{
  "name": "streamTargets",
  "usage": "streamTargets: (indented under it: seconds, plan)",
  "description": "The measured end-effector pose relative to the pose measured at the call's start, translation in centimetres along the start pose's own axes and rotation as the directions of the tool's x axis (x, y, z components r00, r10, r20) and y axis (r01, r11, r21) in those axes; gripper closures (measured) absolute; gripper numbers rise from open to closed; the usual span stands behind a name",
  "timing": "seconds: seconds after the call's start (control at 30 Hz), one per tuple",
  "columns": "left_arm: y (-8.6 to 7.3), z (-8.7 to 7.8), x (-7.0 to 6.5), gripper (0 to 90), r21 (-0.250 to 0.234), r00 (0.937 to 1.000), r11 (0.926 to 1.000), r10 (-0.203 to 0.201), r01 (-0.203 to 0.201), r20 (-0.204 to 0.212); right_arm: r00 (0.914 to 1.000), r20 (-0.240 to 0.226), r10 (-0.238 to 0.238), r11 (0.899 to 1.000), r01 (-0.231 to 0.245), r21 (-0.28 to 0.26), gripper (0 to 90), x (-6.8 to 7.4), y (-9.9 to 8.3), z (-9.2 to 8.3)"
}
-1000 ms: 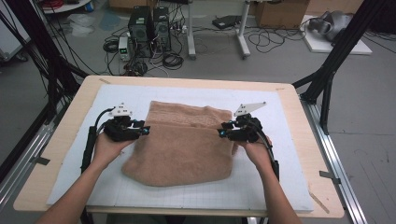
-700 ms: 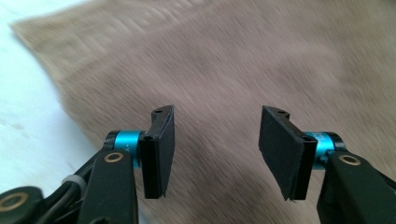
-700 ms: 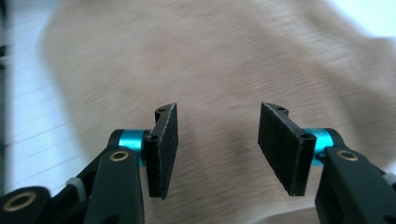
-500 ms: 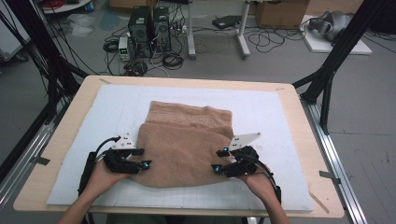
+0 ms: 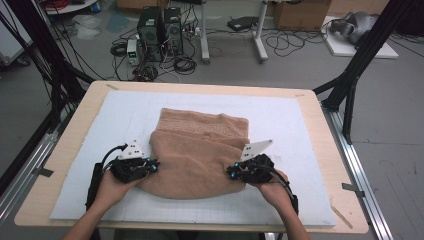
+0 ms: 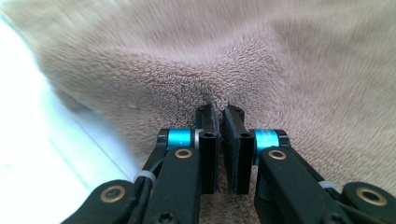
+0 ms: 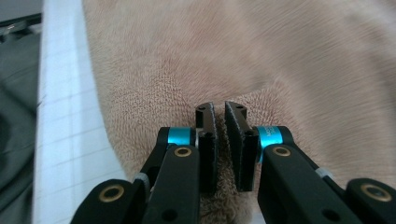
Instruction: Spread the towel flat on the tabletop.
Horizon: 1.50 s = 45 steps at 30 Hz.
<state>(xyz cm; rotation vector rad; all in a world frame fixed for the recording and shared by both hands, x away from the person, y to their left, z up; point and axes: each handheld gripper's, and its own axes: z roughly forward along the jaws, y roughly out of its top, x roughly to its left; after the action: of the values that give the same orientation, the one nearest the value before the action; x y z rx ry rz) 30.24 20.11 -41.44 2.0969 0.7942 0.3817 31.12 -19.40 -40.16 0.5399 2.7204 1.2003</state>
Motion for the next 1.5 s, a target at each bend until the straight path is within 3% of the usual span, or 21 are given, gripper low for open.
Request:
streamTargets:
  seconds: [0.17,0.3,0.4,0.5,0.57,0.67,0.73,0.83,0.9,1.1,1.2,1.37,1.47,1.5]
  plan:
    - [2.7,0.2,0.9,84.7,-0.066,0.9980,0.9978,-0.006,0.002,-0.063,0.9952,0.097,0.015,1.000,-0.012,-0.027,83.6,-2.2,1.9,-1.5]
    - [4.4,1.6,2.4,84.7,-0.094,0.9942,0.9951,-0.040,0.030,-0.100,0.9858,0.143,0.088,0.996,-0.082,-0.045,83.8,-5.6,2.4,-1.3]
    - [4.9,3.4,3.2,84.7,-0.067,0.9908,0.9971,-0.044,0.035,-0.128,0.9728,0.173,0.154,0.988,-0.148,-0.045,83.8,-8.0,2.2,-0.5]
    - [4.6,5.5,4.3,84.7,-0.044,0.9869,0.9950,-0.095,0.090,-0.130,0.9600,0.189,0.207,0.978,-0.207,-0.020,83.7,-9.8,1.7,1.0]
    - [4.3,6.7,4.8,84.6,-0.013,0.9838,0.9919,-0.127,0.126,-0.127,0.9545,0.196,0.225,0.973,-0.231,0.005,83.6,-10.4,1.3,2.0]
    - [4.1,7.3,4.9,82.3,0.000,0.9861,0.9928,-0.119,0.120,-0.115,0.9513,0.201,0.234,0.970,-0.243,0.020,81.8,-10.7,1.1,2.8]
    - [4.3,6.7,5.0,76.0,-0.008,0.9878,0.9943,-0.107,0.106,-0.114,0.9502,0.200,0.239,0.970,-0.244,0.003,75.0,-10.6,1.2,2.5]
    - [4.5,5.2,5.1,65.1,-0.038,0.9874,0.9922,-0.122,0.119,-0.100,0.9487,0.201,0.244,0.970,-0.240,-0.042,65.2,-10.4,1.4,1.4]
    - [4.5,4.0,4.9,61.7,-0.047,0.9911,0.9945,-0.098,0.094,-0.090,0.9517,0.187,0.243,0.970,-0.235,-0.067,62.2,-9.7,1.6,0.4]
    - [3.8,0.9,3.6,52.8,-0.054,0.9961,0.9974,-0.052,0.048,-0.071,0.9716,0.147,0.186,0.978,-0.168,-0.124,55.8,-6.9,2.6,-2.1]
    - [3.0,-0.2,2.4,50.2,-0.062,0.9981,0.9977,-0.029,0.026,-0.054,0.9828,0.138,0.122,0.986,-0.104,-0.133,55.5,-4.9,2.8,-2.9]
    - [0.8,-0.2,0.5,48.7,-0.033,0.9999,0.9995,-0.003,0.003,-0.015,0.9917,0.115,0.058,0.994,-0.046,-0.100,52.7,-2.0,1.6,-2.2]
    - [-0.4,0.9,0.0,48.3,0.018,1.0000,0.9998,0.003,-0.003,0.000,0.9945,0.090,0.054,0.996,-0.047,-0.081,49.6,-1.0,0.3,-0.8]
    - [-0.5,1.4,-0.1,48.4,0.061,0.9999,0.9980,0.016,-0.016,-0.001,0.9946,0.091,0.050,0.997,-0.044,-0.064,48.6,-0.9,0.0,-0.2]
